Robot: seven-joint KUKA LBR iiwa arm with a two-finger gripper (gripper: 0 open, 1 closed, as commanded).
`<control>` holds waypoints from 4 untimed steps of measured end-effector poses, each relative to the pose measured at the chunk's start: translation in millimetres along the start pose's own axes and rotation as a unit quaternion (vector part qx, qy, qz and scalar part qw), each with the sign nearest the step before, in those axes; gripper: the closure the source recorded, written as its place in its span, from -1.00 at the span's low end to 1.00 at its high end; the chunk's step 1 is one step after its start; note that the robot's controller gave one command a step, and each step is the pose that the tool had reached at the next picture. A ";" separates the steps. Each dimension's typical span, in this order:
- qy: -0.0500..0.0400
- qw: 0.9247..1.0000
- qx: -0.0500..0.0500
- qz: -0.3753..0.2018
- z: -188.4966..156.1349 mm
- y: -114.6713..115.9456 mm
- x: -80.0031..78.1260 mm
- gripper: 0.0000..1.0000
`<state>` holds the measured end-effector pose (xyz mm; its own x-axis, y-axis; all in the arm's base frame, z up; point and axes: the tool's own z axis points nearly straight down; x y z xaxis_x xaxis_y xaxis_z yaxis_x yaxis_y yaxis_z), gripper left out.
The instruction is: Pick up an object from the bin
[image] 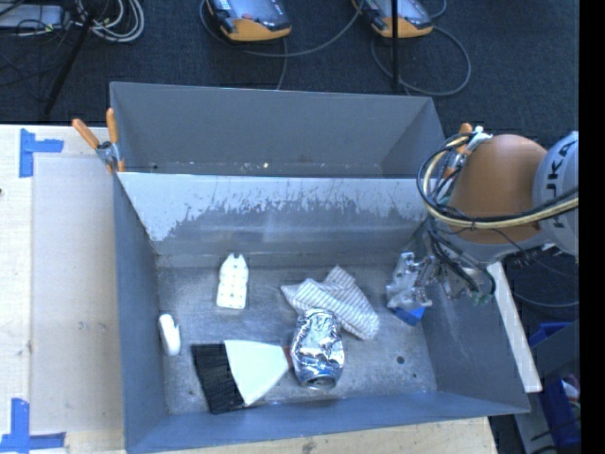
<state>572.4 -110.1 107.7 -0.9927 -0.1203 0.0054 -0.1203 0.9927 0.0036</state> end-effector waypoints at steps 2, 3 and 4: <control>0.000 1.000 0.000 -0.020 -81.7 7.8 5.4 1.00; -0.002 0.994 0.001 0.107 -12.2 39.1 -39.4 -1.00; -0.003 0.994 0.001 0.106 -15.9 38.8 -39.2 -1.00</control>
Offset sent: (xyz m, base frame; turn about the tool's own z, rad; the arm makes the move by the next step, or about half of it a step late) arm -0.0213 0.0074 0.1240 -0.0610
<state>606.8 -66.9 123.5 -0.9957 0.0922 0.0007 0.0922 0.9957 0.0003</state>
